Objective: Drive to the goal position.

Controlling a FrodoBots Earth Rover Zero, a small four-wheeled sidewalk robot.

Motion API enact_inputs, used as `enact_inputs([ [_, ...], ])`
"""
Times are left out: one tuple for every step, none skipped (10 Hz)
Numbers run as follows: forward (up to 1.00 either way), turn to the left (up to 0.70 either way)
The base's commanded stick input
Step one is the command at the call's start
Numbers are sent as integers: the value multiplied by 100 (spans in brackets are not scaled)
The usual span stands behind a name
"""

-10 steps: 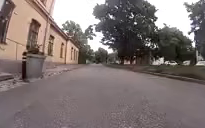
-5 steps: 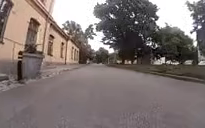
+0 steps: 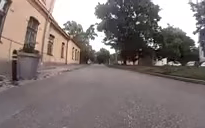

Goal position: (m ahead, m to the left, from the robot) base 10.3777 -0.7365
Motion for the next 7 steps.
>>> enact_inputs([
  [70, 0],
  [70, 0],
  [70, 0],
  [70, 0],
  [70, 0],
  [70, 0],
  [70, 0],
])
